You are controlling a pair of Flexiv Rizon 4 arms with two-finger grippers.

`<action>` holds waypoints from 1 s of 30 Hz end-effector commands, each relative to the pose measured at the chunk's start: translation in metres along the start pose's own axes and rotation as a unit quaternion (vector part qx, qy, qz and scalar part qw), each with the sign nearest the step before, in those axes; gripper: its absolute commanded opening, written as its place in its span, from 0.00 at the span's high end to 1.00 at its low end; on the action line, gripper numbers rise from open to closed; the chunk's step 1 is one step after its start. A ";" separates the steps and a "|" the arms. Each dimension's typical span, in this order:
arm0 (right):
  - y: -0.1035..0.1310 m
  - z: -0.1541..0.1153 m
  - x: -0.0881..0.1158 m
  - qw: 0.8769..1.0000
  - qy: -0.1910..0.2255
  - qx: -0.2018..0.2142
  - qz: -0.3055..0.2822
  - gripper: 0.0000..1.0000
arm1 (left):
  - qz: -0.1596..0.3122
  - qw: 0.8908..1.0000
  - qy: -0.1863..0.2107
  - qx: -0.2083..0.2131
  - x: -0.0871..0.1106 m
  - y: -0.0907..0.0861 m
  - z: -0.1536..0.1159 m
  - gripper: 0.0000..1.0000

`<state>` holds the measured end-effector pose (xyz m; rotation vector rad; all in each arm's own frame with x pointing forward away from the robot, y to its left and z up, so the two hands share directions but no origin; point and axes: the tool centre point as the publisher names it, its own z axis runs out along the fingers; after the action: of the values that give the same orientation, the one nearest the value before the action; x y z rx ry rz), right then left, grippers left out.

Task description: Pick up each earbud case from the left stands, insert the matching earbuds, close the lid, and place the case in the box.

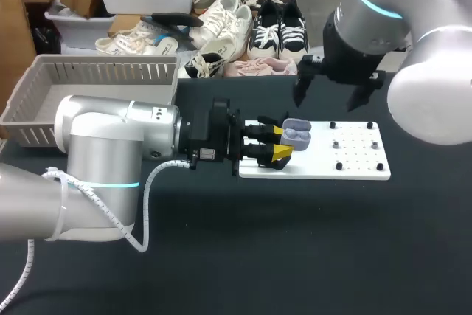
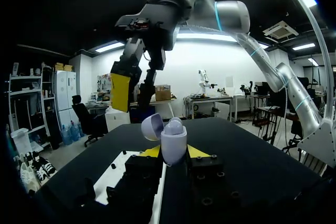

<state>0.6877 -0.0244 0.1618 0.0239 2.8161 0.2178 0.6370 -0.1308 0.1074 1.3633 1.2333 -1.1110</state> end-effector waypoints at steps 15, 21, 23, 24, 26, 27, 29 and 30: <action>-0.006 0.011 0.018 0.999 0.036 0.004 -0.001 0.00 | 0.001 1.000 -0.001 -0.003 0.000 -0.001 0.000 1.00; -0.008 0.003 0.034 0.999 0.040 -0.002 -0.005 0.00 | 0.001 1.000 -0.001 -0.003 0.000 -0.001 0.000 1.00; -0.008 0.000 0.039 0.999 0.042 -0.003 -0.009 0.00 | 0.001 1.000 -0.001 -0.003 0.000 -0.001 0.000 1.00; -0.008 -0.001 0.041 0.999 0.042 -0.004 -0.009 0.00 | 0.001 1.000 -0.001 -0.003 0.000 -0.001 0.000 1.00; -0.008 -0.005 0.044 0.999 0.039 -0.008 -0.010 0.00 | 0.001 1.000 -0.001 -0.003 0.000 -0.001 0.000 1.00; -0.008 -0.006 0.044 0.999 0.039 -0.012 -0.009 0.00 | 0.001 1.000 -0.001 -0.003 0.000 -0.001 0.000 1.00; -0.008 -0.009 0.047 0.999 0.035 -0.014 -0.011 0.00 | 0.001 1.000 -0.001 -0.003 0.000 -0.001 0.000 1.00; -0.009 -0.011 0.047 0.999 0.029 -0.014 -0.009 0.00 | 0.001 1.000 -0.001 -0.003 0.000 -0.001 0.000 1.00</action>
<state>0.6498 -0.0272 0.1537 -0.0290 2.9020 0.2582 0.6368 -0.1307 0.1074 1.3633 1.2333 -1.1110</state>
